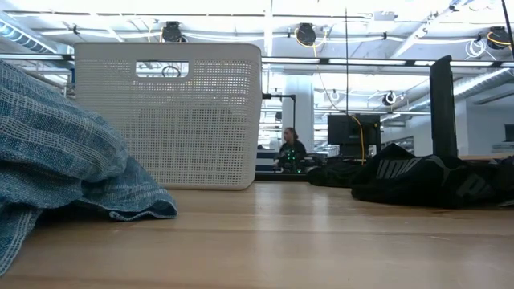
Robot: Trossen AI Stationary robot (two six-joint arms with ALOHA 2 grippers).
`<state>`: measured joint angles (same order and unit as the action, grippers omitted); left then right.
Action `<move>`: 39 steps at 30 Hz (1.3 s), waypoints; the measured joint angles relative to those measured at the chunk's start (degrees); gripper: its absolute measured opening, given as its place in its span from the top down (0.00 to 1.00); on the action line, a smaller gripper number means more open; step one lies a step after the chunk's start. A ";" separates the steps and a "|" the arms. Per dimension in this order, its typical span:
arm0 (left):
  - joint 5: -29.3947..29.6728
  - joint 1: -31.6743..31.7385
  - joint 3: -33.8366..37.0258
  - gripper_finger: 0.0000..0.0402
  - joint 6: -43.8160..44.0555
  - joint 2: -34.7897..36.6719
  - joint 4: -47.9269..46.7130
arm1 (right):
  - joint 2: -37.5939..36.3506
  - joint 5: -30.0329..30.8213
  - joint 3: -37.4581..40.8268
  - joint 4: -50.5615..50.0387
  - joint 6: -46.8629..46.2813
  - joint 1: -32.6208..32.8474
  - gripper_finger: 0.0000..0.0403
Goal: Sort clothes
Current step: Put the blue shirt into the white laundry organizer
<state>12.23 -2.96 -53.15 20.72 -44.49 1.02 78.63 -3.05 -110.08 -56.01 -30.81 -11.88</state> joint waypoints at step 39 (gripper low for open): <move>-26.96 -17.24 -0.05 0.81 25.17 -12.44 -40.98 | 20.85 -15.63 0.04 12.10 6.01 17.99 0.31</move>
<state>-14.74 -20.21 -53.20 45.90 -56.93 -39.96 99.48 -18.68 -110.04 -43.91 -24.80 6.11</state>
